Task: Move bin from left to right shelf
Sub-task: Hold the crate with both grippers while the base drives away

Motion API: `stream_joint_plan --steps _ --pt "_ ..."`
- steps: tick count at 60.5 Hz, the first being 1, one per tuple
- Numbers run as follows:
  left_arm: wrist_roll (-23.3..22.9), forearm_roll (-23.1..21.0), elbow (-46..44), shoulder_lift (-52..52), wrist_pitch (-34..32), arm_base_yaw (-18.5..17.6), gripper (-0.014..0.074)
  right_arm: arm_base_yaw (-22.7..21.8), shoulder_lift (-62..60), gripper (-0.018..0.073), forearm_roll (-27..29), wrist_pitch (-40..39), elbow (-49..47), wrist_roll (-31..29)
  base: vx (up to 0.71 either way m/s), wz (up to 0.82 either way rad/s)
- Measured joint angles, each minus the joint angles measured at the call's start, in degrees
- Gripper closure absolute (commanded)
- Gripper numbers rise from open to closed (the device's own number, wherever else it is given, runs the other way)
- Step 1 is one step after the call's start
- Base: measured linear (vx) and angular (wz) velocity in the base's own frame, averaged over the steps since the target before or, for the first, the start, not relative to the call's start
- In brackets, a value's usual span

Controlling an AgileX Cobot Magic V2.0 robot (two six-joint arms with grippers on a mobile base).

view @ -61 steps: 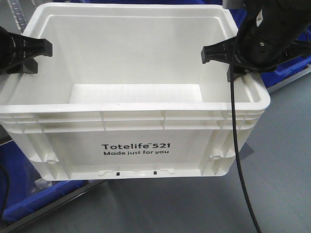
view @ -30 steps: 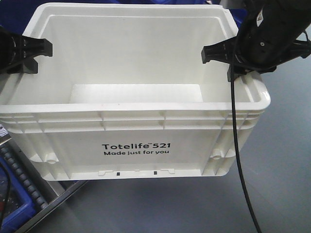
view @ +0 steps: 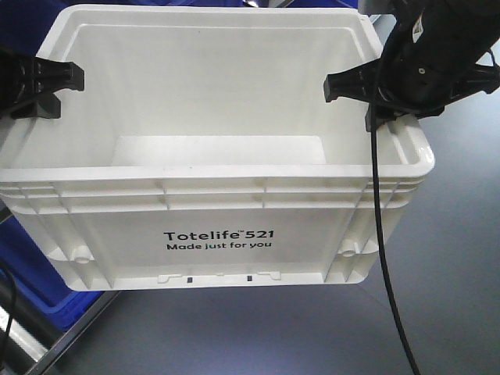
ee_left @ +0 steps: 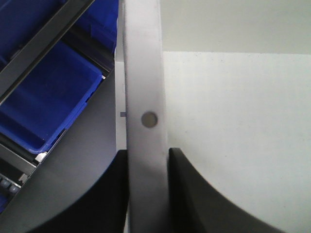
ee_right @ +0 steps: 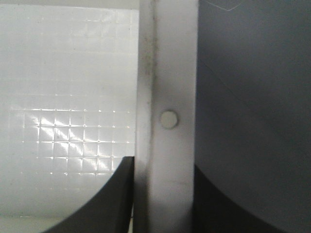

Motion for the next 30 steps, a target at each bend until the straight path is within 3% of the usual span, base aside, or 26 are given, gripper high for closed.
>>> stream_joint_plan --steps 30 --pt "0.00 0.00 0.00 0.00 0.00 0.00 0.0505 0.00 0.00 0.0567 0.00 0.00 0.00 0.00 0.08 -0.35"
